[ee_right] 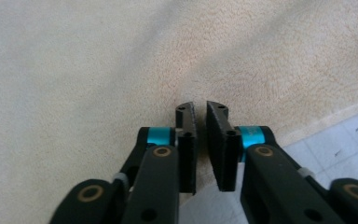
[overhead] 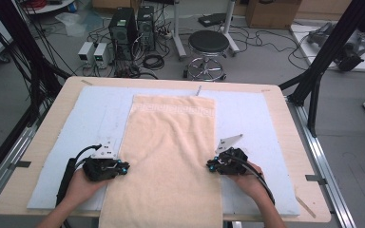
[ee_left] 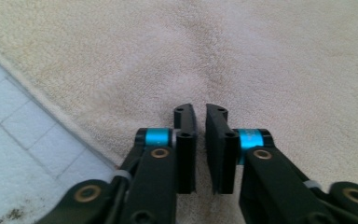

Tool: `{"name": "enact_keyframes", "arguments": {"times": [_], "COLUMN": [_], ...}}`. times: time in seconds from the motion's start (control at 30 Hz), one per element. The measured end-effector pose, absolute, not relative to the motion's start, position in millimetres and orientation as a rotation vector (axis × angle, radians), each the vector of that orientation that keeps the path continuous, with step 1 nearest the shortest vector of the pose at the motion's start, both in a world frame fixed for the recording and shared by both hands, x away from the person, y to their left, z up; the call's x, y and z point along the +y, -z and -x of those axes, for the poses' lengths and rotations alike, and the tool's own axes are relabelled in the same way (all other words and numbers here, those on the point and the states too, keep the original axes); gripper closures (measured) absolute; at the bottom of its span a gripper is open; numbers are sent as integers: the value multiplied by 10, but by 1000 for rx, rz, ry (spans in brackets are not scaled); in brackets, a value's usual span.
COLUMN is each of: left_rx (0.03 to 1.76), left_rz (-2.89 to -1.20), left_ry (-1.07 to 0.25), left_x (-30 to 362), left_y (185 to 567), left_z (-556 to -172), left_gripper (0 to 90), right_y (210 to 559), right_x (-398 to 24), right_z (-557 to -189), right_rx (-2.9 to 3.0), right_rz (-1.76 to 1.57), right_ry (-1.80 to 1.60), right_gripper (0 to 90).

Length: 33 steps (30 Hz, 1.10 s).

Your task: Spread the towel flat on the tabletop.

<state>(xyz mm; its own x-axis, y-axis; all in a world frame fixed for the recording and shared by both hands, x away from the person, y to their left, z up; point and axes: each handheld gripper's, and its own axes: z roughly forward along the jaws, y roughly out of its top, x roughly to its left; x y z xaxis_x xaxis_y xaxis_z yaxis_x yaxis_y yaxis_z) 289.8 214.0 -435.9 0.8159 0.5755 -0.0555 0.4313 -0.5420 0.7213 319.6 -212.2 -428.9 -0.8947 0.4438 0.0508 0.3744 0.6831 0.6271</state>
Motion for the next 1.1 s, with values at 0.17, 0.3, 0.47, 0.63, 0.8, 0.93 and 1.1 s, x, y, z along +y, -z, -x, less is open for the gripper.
{"name": "enact_keyframes", "arguments": {"times": [0.17, 0.3, 0.47, 0.63, 0.8, 0.93, 1.1], "left_rx": [784, 832, 810, 738, 703, 618, 600], "left_rz": [-2194, -2144, -2107, -2163, -2177, -2209, -2237], "left_ry": [-322, -367, -313, -262, -198, -136, -133], "left_x": [2087, 2063, 2138, 2171, 2209, 2220, 2235], "left_y": [4327, 4300, 4250, 4265, 4283, 4283, 4378], "left_z": [-2992, -3120, -3080, -2932, -2759, -2585, -2499], "left_gripper": [863, 856, 717, 707, 684, 677, 813], "right_y": [4237, 4231, 4148, 4138, 4255, 4236, 4328], "right_x": [-2105, -2121, -2188, -2132, -2063, -2035, -2015], "right_z": [-3296, -3405, -3335, -3130, -3005, -2858, -2787], "right_rx": [2694, 2653, 2623, 2682, 2778, 2817, 2840], "right_rz": [-715, -767, -762, -654, -623, -509, -482], "right_ry": [-974, -994, -1100, -1120, -1078, -1110, -1080], "right_gripper": [855, 825, 682, 635, 605, 608, 796]}}
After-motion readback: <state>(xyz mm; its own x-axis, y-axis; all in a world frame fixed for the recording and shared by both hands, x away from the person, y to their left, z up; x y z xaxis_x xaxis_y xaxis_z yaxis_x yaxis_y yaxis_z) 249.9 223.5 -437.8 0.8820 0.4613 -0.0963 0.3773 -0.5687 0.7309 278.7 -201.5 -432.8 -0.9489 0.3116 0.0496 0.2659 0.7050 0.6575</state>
